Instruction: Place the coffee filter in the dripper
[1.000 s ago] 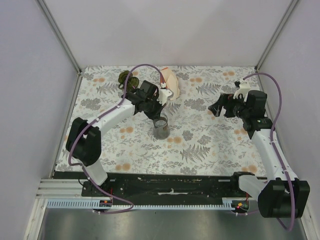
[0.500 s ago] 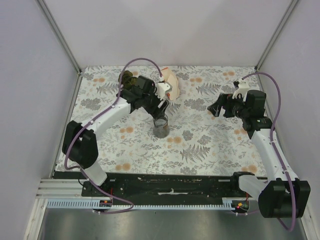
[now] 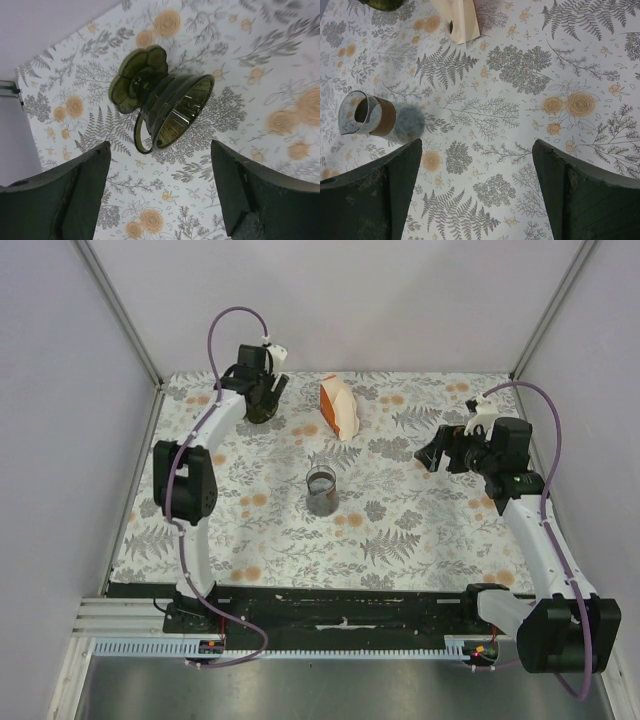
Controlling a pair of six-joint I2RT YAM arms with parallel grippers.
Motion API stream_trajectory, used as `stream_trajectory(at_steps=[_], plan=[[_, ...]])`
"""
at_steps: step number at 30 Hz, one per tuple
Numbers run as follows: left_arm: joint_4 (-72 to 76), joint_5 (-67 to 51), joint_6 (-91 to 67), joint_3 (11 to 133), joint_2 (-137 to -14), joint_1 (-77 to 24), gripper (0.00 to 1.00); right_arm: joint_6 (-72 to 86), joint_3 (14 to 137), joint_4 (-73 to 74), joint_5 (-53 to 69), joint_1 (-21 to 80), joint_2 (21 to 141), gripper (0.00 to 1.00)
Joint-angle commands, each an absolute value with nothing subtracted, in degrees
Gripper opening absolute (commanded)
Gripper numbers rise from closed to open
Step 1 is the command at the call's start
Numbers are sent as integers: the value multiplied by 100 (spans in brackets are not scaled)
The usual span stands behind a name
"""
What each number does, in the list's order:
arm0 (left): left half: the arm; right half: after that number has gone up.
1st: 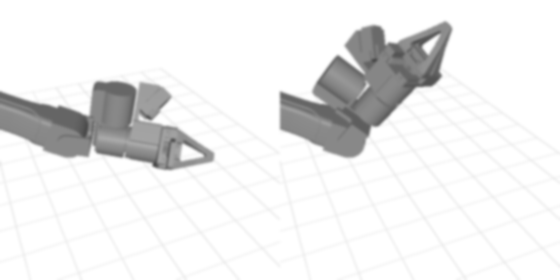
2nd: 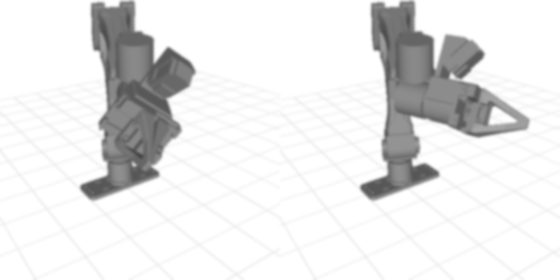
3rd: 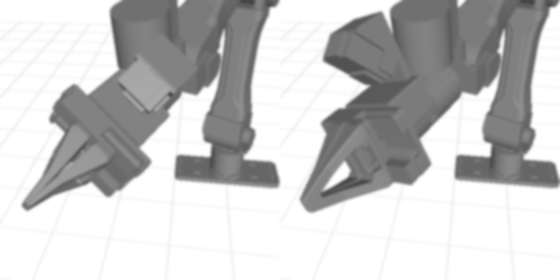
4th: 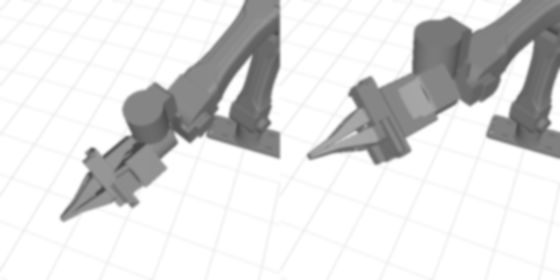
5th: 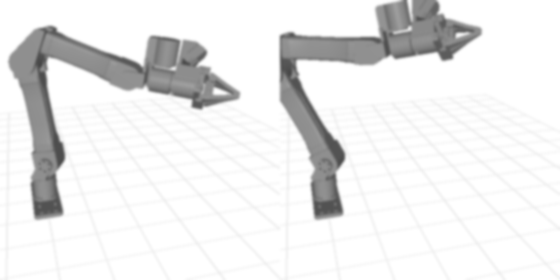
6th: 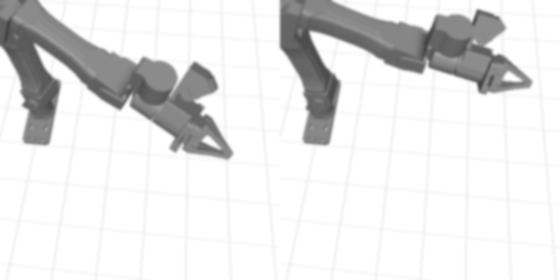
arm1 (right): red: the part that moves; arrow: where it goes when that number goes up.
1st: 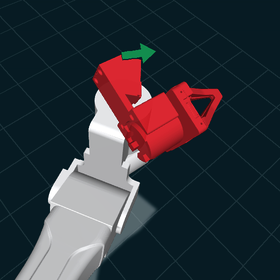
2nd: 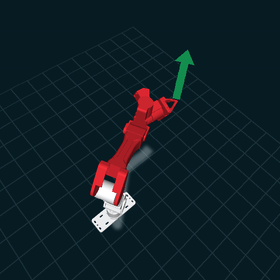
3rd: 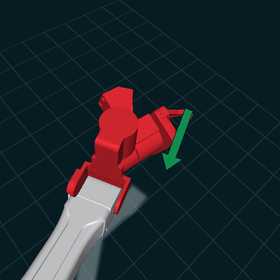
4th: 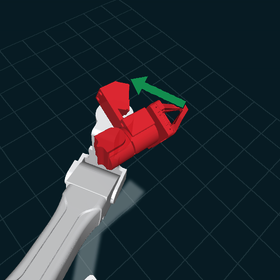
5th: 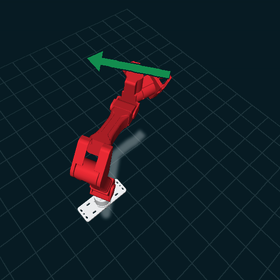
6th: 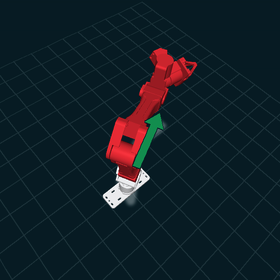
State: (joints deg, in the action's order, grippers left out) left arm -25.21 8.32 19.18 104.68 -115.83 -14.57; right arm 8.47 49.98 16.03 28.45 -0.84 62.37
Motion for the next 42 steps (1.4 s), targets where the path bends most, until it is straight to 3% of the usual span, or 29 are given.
stream_trajectory(at_steps=[1, 8, 11, 16, 19, 25, 29, 36, 42], plan=[[-2478, 1862, 2680, 10994, -12277, -1529, 87, 756, 5265, 1573, 2900, -44, 6267, 98], [-2058, 2619, 3032, 11250, -13033, -1512, 78, 765, 5335, 1591, 2970, -35, 6407, 98], [-1934, 2672, 3006, 11346, -13236, -1503, 59, 765, 5396, 1617, 3006, -44, 6460, 98], [-1758, 2628, 2796, 11434, -13403, -1477, 37, 730, 5423, 1670, 3006, -35, 6451, 98], [-1819, 2383, 2462, 11435, -13255, -1407, 2, 738, 5432, 1714, 2997, -35, 6425, 98], [-2774, 1198, 1715, 11338, -12403, -1301, 2, 729, 5528, 1854, 2980, -35, 6267, 98], [-3821, -199, 1153, 11224, -11586, -1266, 2, 616, 5686, 1881, 2744, 368, 5916, 98], [-5000, -2011, 685, 10478, -10135, -1380, 2, 255, 6563, 1828, 1495, 2036, 5739, 98], [-5765, -2408, 905, 9976, -9318, -1897, 2, -438, 7828, 1906, 1030, 3698, 6853, 98]])
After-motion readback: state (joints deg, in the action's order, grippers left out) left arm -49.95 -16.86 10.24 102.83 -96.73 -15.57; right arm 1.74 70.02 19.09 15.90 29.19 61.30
